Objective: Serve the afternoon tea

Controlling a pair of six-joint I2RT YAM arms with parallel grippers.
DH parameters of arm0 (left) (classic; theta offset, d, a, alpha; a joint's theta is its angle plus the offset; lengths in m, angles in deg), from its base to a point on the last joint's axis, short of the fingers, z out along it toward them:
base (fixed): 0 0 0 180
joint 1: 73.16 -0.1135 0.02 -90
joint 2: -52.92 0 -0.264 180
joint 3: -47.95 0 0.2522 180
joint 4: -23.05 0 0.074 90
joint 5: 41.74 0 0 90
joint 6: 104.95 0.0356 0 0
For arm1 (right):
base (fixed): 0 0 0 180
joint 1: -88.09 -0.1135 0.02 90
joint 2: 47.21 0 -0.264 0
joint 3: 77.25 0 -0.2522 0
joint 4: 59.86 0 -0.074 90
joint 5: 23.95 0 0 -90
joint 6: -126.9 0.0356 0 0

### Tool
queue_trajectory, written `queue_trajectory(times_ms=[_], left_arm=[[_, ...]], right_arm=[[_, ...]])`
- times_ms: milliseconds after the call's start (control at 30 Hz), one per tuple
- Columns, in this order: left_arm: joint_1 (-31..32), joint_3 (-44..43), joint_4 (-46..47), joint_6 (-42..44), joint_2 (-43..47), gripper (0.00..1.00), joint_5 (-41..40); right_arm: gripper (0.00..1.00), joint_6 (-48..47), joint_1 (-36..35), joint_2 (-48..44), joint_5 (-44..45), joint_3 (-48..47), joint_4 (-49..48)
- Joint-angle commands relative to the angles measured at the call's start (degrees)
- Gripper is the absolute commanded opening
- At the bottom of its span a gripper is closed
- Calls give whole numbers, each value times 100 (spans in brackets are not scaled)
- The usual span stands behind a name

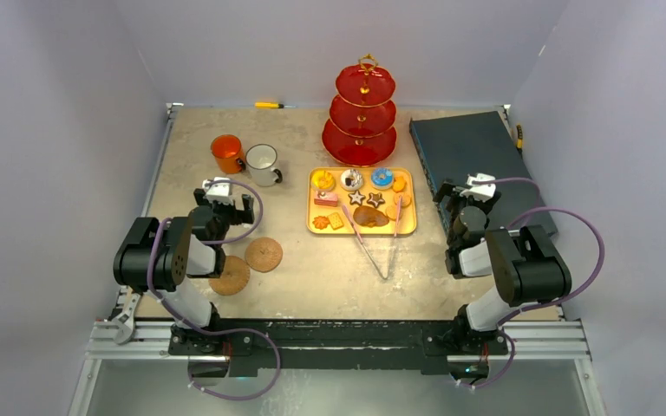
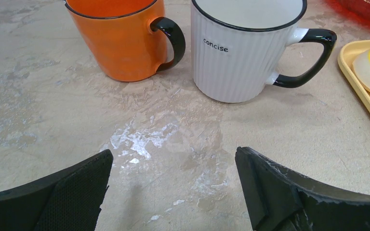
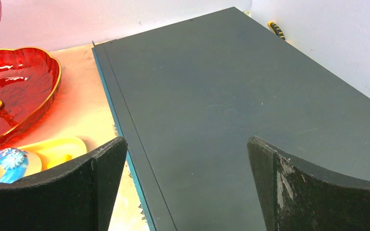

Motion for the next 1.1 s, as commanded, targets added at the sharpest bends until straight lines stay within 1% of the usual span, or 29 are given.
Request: queue_trajectory(times_ms=[0,233,333,367,433,533,567,600,633,700,733,767,800,833,867,900,933,967,1000,1033,1067], left_arm=[[27,-99,227,53,47,99,-14],[27,-149,151,53,30,99,-19],[-39,-139,144,-4,114,99,-46],[-95,-220,-151,-66,212,100,-78],[-157,-354,-407,-131,382,99,39],[-345,-1215,-2269,-312,935,99,27],[-415,-1566,-2963,-290,1044,99,170],[-469,-1917,-3557,-226,1146,99,345],[-504,-2205,-4075,-154,1246,99,468],[-518,-2713,-4894,-35,1451,99,569],[-516,-2973,-5317,-15,1554,99,582],[-519,-3129,-5506,21,1646,99,600],[-518,-3407,-5908,42,1718,100,591],[-518,-3622,-6237,52,1773,99,567],[-518,-3860,-6559,53,1798,99,553],[-525,-4076,-6881,53,1792,99,558],[-526,-4325,-7255,53,1763,99,577],[-522,-4525,-7624,53,1718,99,604],[-526,-4725,-7942,53,1677,98,673],[-523,-4860,-8189,53,1626,97,852],[-515,-4952,-8366,53,1601,96,1006]], right_arm=[[98,-78,16,-21,-53,-7,-303],[98,-88,14,-14,-46,-27,-294],[98,13,22,-45,-127,-33,-110],[98,-16,11,-67,214,-10,-315],[98,-8,6,-155,258,20,-265],[98,-200,-44,-342,168,224,-610],[98,-192,-154,-553,583,151,-289],[98,-103,-227,-850,924,-55,295],[98,12,-232,-1138,1111,-340,1093],[98,908,-226,-1670,1273,-1011,2795],[98,1319,-215,-1990,1274,-1319,3406],[98,1849,-197,-2186,1261,-1556,3895],[98,2098,-190,-2301,1178,-1757,4293],[98,2385,-189,-2326,1230,-1894,4478],[98,3154,-158,-2344,1350,-2020,4831],[98,3640,23,-2443,696,-2159,5218],[98,3610,157,-2543,-203,-2171,5172],[98,3349,162,-2636,-663,-2195,5028],[98,3126,2,-2704,-1006,-2284,5183],[98,2782,-297,-2725,-958,-2441,5451],[98,2490,-766,-2698,-591,-2661,5977]])
